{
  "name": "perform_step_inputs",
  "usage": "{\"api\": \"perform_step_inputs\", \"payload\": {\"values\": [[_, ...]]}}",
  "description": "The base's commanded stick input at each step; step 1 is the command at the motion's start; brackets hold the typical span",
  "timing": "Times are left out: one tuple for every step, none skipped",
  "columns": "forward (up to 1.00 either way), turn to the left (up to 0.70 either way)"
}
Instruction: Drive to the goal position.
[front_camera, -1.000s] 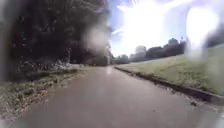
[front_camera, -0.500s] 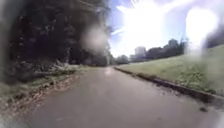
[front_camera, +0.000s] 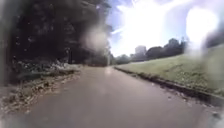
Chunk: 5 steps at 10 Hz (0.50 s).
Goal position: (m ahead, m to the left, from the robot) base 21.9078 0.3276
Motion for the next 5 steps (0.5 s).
{"api": "perform_step_inputs", "payload": {"values": [[0.45,0.0],[0.45,0.0],[0.45,0.0],[0.45,0.0],[0.45,0.0]]}}
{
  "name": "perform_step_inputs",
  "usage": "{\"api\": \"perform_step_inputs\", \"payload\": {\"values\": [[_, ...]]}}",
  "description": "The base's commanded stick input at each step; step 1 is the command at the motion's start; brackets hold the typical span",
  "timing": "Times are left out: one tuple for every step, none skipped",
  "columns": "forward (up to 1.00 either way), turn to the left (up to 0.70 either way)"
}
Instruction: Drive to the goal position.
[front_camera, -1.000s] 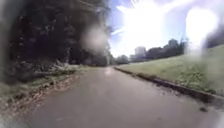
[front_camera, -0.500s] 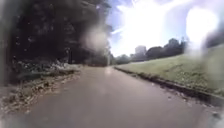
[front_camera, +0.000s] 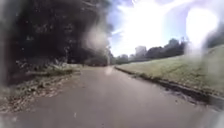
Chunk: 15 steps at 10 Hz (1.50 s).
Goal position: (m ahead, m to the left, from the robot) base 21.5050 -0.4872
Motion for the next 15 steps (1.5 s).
{"api": "perform_step_inputs", "payload": {"values": [[0.45,0.0],[0.45,0.0],[0.45,0.0],[0.45,0.0],[0.45,0.0],[0.45,0.0],[0.45,0.0],[0.45,0.0],[0.45,0.0],[0.45,0.0],[0.45,0.0],[0.45,0.0],[0.45,0.0],[0.45,0.0],[0.45,0.0]]}}
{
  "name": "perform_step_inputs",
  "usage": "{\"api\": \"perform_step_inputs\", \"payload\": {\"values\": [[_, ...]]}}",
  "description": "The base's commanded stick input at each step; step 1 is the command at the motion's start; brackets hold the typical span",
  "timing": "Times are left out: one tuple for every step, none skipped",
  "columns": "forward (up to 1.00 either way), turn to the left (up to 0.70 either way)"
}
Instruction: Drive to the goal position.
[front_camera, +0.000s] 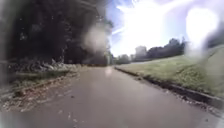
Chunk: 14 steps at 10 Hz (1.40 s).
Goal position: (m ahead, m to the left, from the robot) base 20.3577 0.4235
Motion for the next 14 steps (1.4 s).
{"api": "perform_step_inputs", "payload": {"values": [[0.45,0.0],[0.45,0.0],[0.45,0.0],[0.45,0.0],[0.45,0.0],[0.45,0.0],[0.45,0.0],[0.45,0.0],[0.45,0.0],[0.45,0.0],[0.45,0.0],[0.45,0.0],[0.45,0.0],[0.45,0.0]]}}
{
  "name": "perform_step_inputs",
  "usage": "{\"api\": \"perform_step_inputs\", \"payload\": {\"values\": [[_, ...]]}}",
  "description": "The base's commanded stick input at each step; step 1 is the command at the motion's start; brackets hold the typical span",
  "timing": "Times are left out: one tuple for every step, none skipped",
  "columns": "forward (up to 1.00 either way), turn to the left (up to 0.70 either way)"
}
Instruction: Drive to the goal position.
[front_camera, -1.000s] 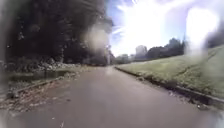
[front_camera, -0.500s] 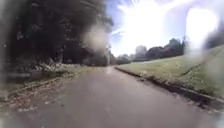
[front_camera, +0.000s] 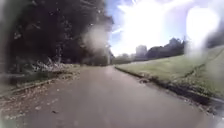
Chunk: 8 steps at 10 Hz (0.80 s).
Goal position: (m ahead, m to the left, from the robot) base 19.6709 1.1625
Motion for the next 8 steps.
{"api": "perform_step_inputs", "payload": {"values": [[0.45,0.0],[0.45,0.0],[0.45,0.0],[0.45,0.0],[0.45,0.0],[0.45,0.0],[0.45,0.0],[0.45,0.0]]}}
